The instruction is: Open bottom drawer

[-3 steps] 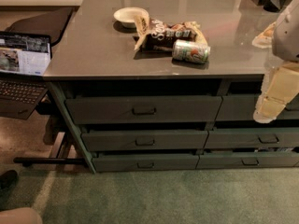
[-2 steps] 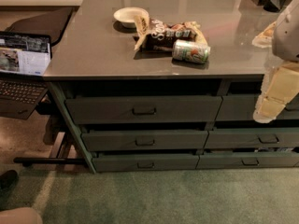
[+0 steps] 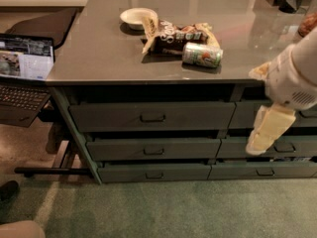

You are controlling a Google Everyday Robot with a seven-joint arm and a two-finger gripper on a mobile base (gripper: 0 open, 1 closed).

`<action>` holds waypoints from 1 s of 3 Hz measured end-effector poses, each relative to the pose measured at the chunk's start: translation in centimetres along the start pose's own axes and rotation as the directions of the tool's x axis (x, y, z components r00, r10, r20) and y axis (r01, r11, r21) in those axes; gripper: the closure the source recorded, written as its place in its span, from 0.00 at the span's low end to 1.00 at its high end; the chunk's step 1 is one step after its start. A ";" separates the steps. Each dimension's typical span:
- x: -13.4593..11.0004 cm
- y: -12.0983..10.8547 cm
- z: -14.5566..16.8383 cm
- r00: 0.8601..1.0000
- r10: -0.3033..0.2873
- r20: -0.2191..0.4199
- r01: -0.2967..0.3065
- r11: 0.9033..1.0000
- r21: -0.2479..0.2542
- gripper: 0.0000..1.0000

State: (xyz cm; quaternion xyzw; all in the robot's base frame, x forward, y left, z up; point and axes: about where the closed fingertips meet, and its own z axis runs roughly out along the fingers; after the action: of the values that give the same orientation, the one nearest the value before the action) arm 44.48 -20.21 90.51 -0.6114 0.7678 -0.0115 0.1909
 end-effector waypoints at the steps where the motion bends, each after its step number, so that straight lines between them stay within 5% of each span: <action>1: -0.1 2.7 5.5 0.999 0.001 0.048 -0.001 1.000 -0.005 0.00; 3: -0.9 9.8 20.0 0.982 0.052 0.182 -0.034 0.994 -0.102 0.00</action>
Offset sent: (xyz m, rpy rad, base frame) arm 0.0084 0.0857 -0.2237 0.2173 -0.0622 0.0164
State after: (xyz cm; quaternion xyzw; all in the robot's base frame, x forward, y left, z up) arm 41.60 -12.56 69.78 -0.6019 0.7594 0.0870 0.2311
